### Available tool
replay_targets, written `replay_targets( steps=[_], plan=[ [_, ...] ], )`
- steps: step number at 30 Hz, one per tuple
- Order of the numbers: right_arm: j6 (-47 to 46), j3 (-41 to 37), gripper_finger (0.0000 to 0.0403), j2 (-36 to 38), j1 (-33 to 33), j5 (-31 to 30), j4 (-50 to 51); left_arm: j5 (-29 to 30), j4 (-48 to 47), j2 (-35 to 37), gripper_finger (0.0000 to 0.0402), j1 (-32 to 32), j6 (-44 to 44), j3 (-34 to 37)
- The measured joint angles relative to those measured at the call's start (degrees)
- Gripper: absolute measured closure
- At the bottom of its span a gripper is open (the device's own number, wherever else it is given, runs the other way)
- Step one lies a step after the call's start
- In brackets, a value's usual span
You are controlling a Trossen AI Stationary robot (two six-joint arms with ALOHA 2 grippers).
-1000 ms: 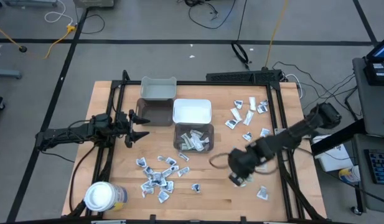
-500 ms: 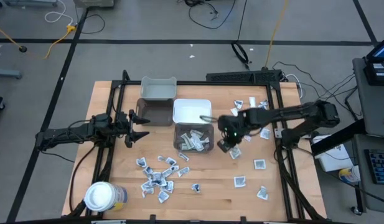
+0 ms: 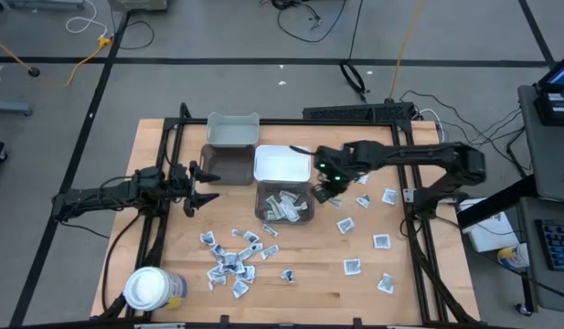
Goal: Pick & Place First Aid Supplies
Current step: Put the green bandage pack into the right black bin
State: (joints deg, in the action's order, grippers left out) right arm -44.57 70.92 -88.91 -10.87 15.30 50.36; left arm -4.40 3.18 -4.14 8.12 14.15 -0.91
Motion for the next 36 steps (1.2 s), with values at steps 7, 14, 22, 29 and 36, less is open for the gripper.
replay_targets(
  steps=[7,14,22,29,36],
  plan=[
    [4.58,13.94,0.0403,-10.45,0.41,0.06,3.95,0.00,-0.04,0.00,0.0091,0.00,0.00,0.02],
    [9.66,30.37,0.0403,-20.05,1.66,-0.06,9.57,-0.02,-0.02,0.01,0.0091,0.00,0.00,0.01],
    [9.84,33.07,0.0403,-22.90,2.22,-1.68,7.65,-0.02,0.00,0.02,0.0091,-0.01,0.00,0.00],
    [9.15,27.68,0.0403,-22.79,3.66,-6.27,4.41,-0.02,0.00,0.02,0.0091,-0.02,0.00,0.02],
    [9.85,22.40,0.0403,-22.79,4.99,-8.25,-2.33,-0.02,0.00,0.02,0.0091,0.00,0.02,0.01]
  ],
)
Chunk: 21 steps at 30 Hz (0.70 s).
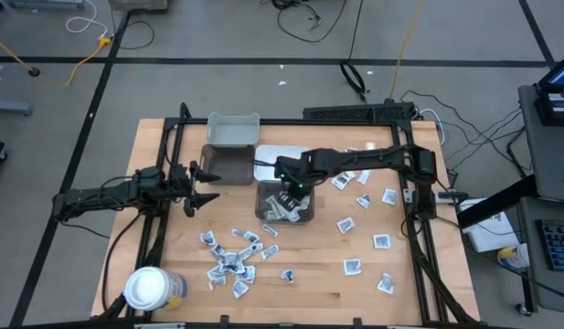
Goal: Pick & Place First Aid Supplies
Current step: Put the green bandage pack into the right black bin
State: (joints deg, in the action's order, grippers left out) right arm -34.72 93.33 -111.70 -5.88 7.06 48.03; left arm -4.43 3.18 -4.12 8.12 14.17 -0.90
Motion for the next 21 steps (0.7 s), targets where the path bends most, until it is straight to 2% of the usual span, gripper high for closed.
replay_targets(
  steps=[6,10,13,18,21],
  plan=[
    [0.54,-3.34,0.0401,0.00,0.39,0.33,-7.50,0.01,0.00,0.00,0.0091,-0.01,-0.01,0.00],
    [2.16,-4.21,0.0379,-0.02,0.39,0.65,-9.11,0.00,0.00,0.00,0.0091,-0.02,-0.02,0.02],
    [1.41,-4.21,0.0339,0.00,0.26,3.47,-9.21,0.02,-0.01,0.00,0.0091,0.00,-0.02,0.00],
    [1.41,-4.21,0.0247,0.00,0.28,3.41,-9.21,0.02,0.00,0.00,0.0091,-0.01,-0.02,0.01],
    [2.64,-4.21,0.0205,0.00,0.39,3.61,-9.83,0.02,0.00,-0.01,0.0091,-0.01,-0.02,-0.01]
  ],
)
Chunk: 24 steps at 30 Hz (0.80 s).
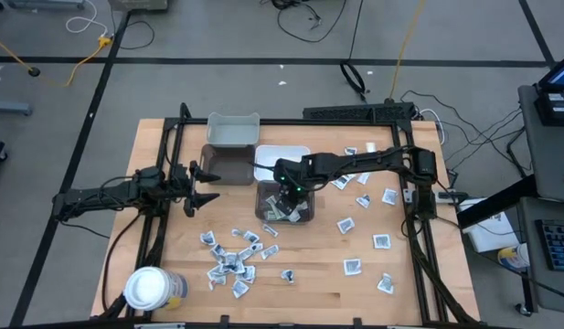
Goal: Pick & Place First Aid Supplies
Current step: Put the green bandage pack into the right black bin
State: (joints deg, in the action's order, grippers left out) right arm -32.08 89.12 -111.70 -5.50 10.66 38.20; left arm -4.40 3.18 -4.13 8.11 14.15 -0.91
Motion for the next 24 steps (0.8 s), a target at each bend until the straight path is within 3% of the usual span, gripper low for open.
replay_targets(
  steps=[6,12,24],
  plan=[
    [-2.58,0.16,0.0172,0.00,-0.02,0.02,0.44,0.00,0.00,0.00,0.0091,0.00,0.01,0.02],
    [-13.78,1.66,0.0176,0.02,-0.43,-0.04,5.72,0.00,0.00,0.00,0.0091,0.00,0.00,0.00],
    [-15.25,8.96,0.0183,2.17,-0.42,-0.37,16.43,0.00,0.01,0.01,0.0091,0.00,0.01,0.00]
  ],
)
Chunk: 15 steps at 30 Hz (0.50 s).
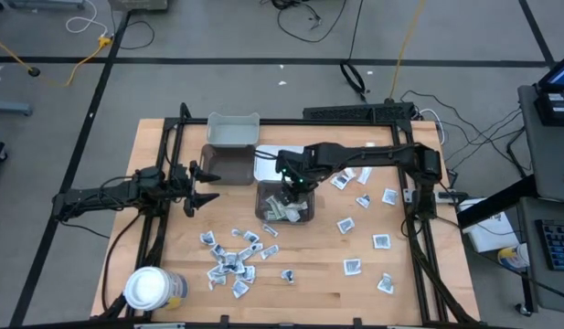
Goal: Pick & Place First Aid Supplies
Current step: Put the green bandage pack into the right black bin
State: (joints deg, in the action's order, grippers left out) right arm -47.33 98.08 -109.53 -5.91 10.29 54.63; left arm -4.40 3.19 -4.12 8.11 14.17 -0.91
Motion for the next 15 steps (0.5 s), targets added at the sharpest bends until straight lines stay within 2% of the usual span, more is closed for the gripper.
replay_targets(
  steps=[11,15],
  plan=[
    [2.97,-0.45,0.0183,1.48,-2.28,-8.68,4.32,0.00,0.00,-0.01,0.0091,0.01,0.00,0.01],
    [5.34,-2.92,0.0183,3.63,-5.51,-8.77,4.74,-0.02,-0.01,-0.01,0.0091,-0.01,-0.01,0.01]
  ],
)
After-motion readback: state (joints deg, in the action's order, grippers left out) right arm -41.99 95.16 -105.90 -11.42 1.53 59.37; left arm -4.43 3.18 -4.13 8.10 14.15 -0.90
